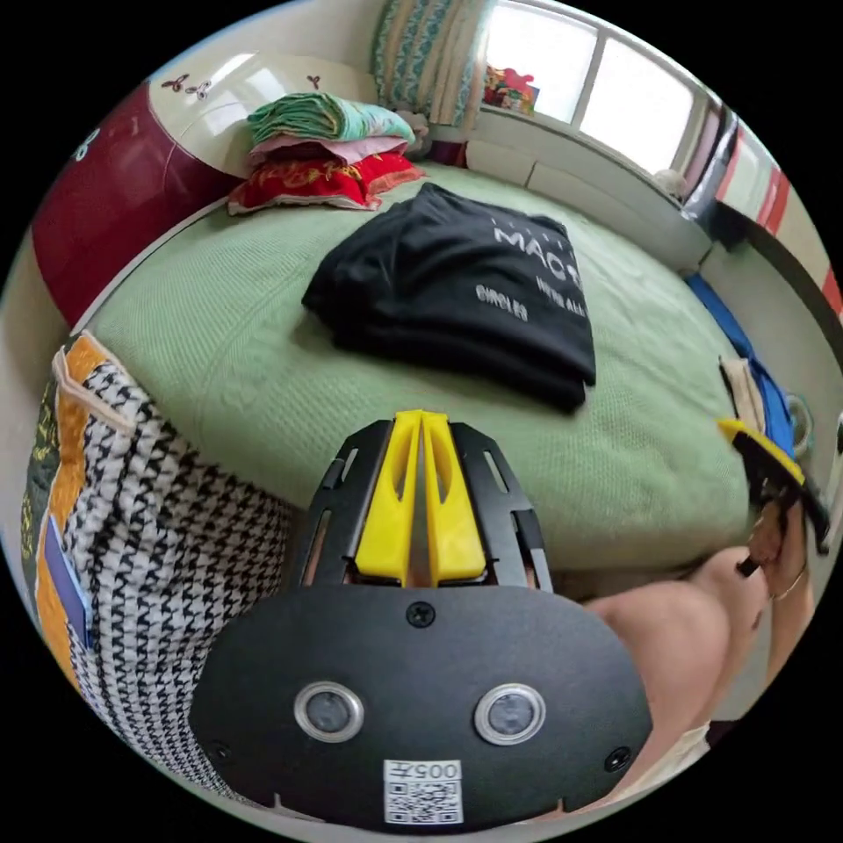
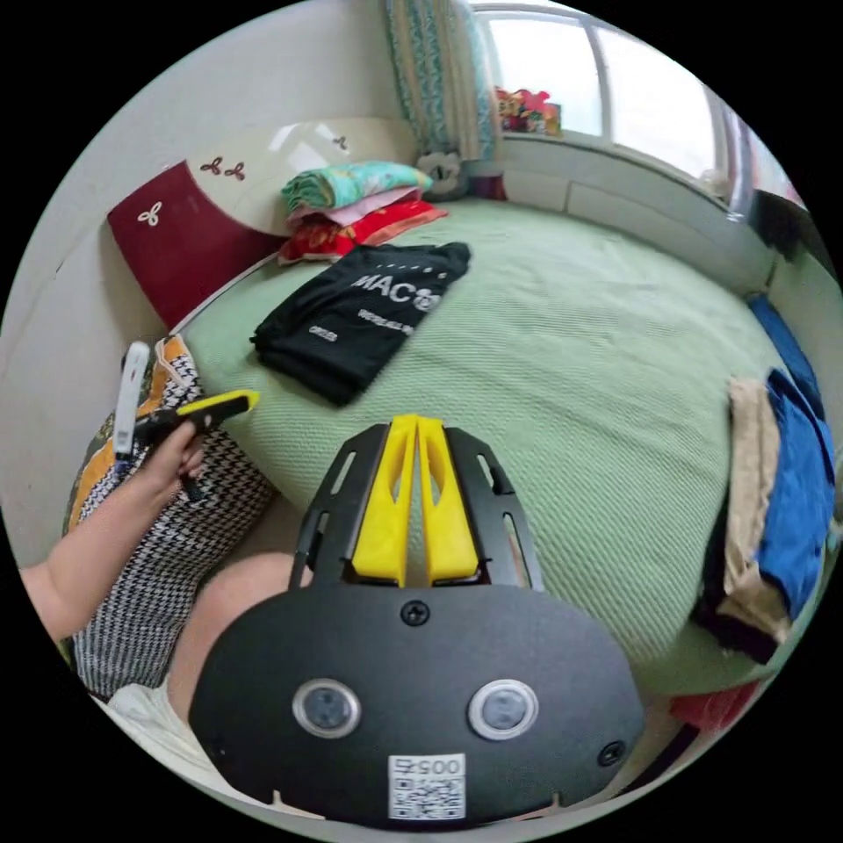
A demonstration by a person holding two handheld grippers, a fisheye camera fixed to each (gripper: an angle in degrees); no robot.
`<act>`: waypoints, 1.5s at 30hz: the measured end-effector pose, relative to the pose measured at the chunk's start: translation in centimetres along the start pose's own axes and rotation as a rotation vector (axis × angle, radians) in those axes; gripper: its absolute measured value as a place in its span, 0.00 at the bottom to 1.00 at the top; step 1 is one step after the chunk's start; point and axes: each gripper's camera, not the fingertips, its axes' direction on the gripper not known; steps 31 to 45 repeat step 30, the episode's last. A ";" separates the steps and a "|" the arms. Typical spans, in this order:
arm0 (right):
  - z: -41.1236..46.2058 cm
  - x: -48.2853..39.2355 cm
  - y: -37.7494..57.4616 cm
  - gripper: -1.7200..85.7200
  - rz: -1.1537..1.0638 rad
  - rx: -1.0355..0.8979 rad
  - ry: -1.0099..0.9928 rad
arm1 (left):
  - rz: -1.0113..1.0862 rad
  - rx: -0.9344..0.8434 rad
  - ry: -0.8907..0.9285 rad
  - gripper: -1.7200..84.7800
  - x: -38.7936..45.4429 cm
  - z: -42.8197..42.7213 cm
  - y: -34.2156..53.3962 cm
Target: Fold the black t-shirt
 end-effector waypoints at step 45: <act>-14.2 15.4 12.2 0.13 0.387 0.276 0.604 | 0.642 -0.062 0.450 0.01 46.0 1.4 -8.1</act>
